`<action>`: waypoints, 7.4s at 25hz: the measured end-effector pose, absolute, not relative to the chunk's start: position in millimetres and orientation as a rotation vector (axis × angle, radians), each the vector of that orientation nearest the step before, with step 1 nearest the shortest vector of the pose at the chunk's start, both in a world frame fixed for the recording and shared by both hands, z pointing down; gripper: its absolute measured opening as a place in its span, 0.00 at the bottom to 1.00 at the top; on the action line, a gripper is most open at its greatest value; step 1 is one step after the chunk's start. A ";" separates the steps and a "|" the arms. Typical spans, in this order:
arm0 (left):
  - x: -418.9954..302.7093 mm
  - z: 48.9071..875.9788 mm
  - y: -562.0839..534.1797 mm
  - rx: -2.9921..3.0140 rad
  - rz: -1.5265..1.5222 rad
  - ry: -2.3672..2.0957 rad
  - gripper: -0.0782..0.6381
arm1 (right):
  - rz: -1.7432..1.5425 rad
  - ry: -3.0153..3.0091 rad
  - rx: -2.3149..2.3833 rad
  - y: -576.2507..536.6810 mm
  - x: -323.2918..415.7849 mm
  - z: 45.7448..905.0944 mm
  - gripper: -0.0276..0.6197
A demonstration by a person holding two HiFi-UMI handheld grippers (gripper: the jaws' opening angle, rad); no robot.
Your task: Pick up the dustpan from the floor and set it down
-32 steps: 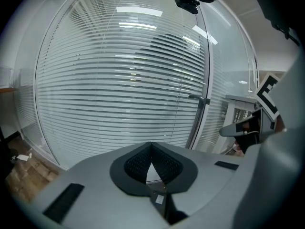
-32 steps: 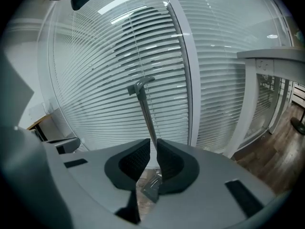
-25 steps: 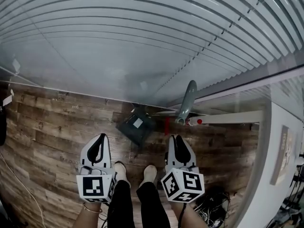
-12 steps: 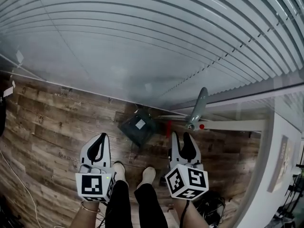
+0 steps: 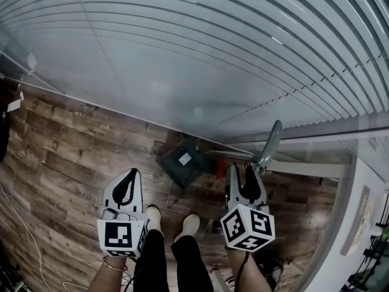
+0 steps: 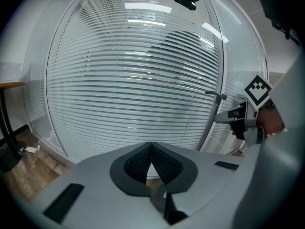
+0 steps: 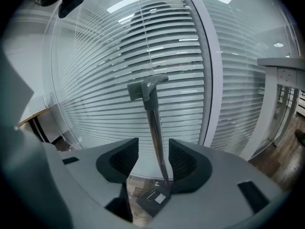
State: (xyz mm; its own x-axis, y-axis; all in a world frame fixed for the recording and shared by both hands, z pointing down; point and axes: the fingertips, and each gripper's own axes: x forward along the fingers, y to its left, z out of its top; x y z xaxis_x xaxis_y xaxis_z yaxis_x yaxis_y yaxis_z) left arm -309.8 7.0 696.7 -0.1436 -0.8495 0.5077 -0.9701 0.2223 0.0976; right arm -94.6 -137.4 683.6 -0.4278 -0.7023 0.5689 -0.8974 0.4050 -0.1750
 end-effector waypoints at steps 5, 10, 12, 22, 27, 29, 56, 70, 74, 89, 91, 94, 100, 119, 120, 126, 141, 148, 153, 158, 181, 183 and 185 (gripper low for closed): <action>-315.1 700.8 11.8 1.656 0.350 -2.051 0.13 | 0.618 -2.265 1.380 -149.2 -101.2 684.2 0.34; -316.2 704.8 15.6 1.647 0.358 -2.043 0.13 | 0.579 -2.256 1.406 -159.9 -102.0 682.6 0.34; -316.3 705.9 16.2 1.643 0.358 -2.041 0.13 | 0.575 -2.254 1.413 -161.7 -101.8 682.3 0.34; -325.0 705.1 18.0 1.628 0.364 -2.079 0.13 | 0.539 -2.248 1.457 -166.8 -104.0 680.6 0.25; -325.3 705.7 23.6 1.622 0.390 -2.081 0.13 | 0.516 -2.230 1.481 -167.5 -99.8 679.8 0.21; -325.0 705.4 24.3 1.623 0.391 -2.081 0.13 | 0.507 -2.223 1.480 -166.2 -100.7 679.8 0.20; -275.4 583.1 16.5 1.792 0.335 -2.062 0.13 | 0.425 -2.310 1.379 -98.9 -89.7 563.4 0.20; -217.2 372.0 -46.6 2.061 0.232 -2.045 0.13 | 0.360 -2.490 1.329 -106.7 -82.5 352.5 0.20; -211.4 320.3 -72.6 2.161 0.183 -2.084 0.13 | 0.299 -2.548 1.349 -121.9 -80.0 301.5 0.20; -160.5 296.4 -98.4 2.314 0.115 -1.989 0.13 | 0.209 -2.473 1.531 -131.8 -21.7 280.8 0.20; -146.4 296.9 -104.3 2.340 0.122 -1.948 0.13 | 0.223 -2.442 1.568 -133.5 -6.4 281.1 0.20; -125.6 296.4 -111.6 2.383 0.131 -1.877 0.13 | 0.247 -2.392 1.629 -133.8 15.7 279.3 0.20; -88.4 305.2 -116.3 2.446 0.152 -1.761 0.13 | 0.302 -2.305 1.720 -126.5 54.4 289.1 0.20; 10.5 355.3 -116.9 2.564 0.275 -1.513 0.13 | 0.425 -2.104 1.862 -101.7 158.0 348.5 0.20; 12.6 361.4 -116.9 2.561 0.285 -1.508 0.13 | 0.432 -2.096 1.859 -101.0 160.4 355.8 0.20; 26.3 401.9 -111.1 2.567 0.342 -1.471 0.13 | 0.488 -2.058 1.810 -95.0 169.1 412.9 0.20; 25.1 544.4 -131.6 2.411 0.475 -1.506 0.13 | 0.576 -2.019 1.678 -103.6 172.6 564.0 0.20; 14.0 584.3 -136.9 2.357 0.495 -1.532 0.13 | 0.590 -2.004 1.662 -117.5 173.0 608.1 0.20; 5.5 606.9 -134.0 2.320 0.517 -1.523 0.13 | 0.609 -1.992 1.652 -120.9 170.9 629.7 0.20; 0.4 617.9 -135.9 2.304 0.521 -1.522 0.13 | 0.619 -1.986 1.637 -125.1 166.5 646.3 0.20; -18.9 632.1 -121.1 2.262 0.532 -1.516 0.13 | 0.624 -1.933 1.705 -159.1 171.8 679.5 0.20; -20.5 633.4 -118.8 2.255 0.531 -1.518 0.13 | 0.626 -1.932 1.721 -163.9 175.0 680.3 0.20; -22.1 635.1 -116.5 2.251 0.537 -1.517 0.13 | 0.626 -1.938 1.733 -167.7 176.6 679.9 0.20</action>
